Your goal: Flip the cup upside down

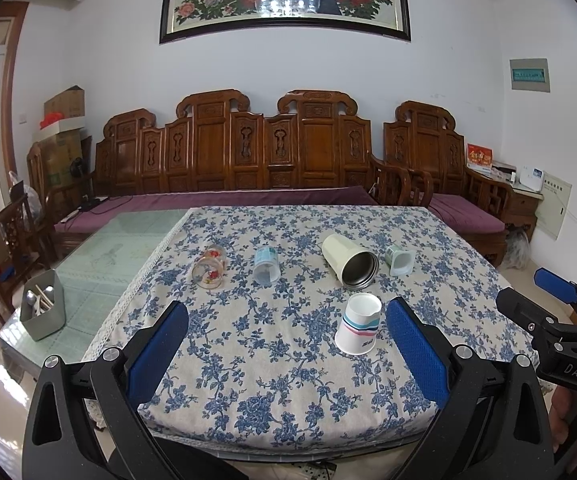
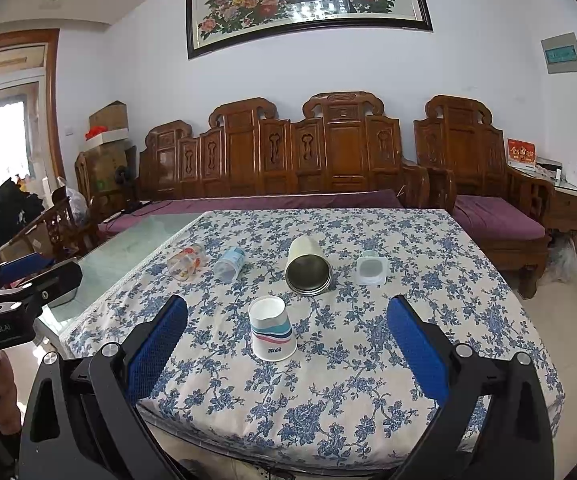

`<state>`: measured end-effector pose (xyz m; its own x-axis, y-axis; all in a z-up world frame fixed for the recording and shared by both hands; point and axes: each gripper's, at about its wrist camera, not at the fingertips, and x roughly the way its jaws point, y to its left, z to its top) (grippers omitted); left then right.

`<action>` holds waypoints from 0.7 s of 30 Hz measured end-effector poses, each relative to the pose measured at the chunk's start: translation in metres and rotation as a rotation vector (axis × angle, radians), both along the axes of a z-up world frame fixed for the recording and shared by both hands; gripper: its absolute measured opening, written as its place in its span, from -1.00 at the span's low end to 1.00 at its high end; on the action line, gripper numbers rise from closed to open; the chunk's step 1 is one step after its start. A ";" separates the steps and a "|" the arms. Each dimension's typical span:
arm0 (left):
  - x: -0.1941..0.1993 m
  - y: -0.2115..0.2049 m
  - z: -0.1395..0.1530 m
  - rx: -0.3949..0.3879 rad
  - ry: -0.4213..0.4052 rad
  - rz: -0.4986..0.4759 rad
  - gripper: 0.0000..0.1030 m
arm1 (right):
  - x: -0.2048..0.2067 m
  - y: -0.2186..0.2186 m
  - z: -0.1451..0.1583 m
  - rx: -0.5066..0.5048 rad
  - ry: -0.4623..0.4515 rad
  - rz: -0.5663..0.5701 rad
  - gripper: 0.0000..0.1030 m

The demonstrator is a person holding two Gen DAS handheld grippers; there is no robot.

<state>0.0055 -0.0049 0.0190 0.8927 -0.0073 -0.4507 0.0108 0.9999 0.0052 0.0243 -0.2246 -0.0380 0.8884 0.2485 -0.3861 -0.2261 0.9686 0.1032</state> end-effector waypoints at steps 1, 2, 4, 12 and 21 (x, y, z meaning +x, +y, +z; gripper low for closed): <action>0.000 0.000 0.000 0.000 0.000 0.000 0.85 | 0.000 0.000 0.000 -0.001 0.000 0.000 0.95; 0.000 0.000 0.000 0.001 -0.001 0.000 0.85 | 0.000 0.000 0.000 0.000 0.000 0.000 0.95; 0.000 0.000 0.000 0.002 -0.001 0.000 0.85 | 0.000 0.000 0.000 0.000 0.001 0.001 0.95; -0.001 0.000 0.001 0.004 -0.002 0.000 0.85 | -0.001 -0.001 -0.001 0.000 0.001 -0.001 0.95; -0.001 -0.001 0.001 0.004 -0.003 -0.001 0.85 | -0.001 0.000 -0.002 -0.001 0.000 0.000 0.95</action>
<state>0.0044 -0.0057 0.0199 0.8939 -0.0062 -0.4481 0.0115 0.9999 0.0092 0.0233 -0.2250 -0.0398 0.8883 0.2486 -0.3861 -0.2266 0.9686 0.1023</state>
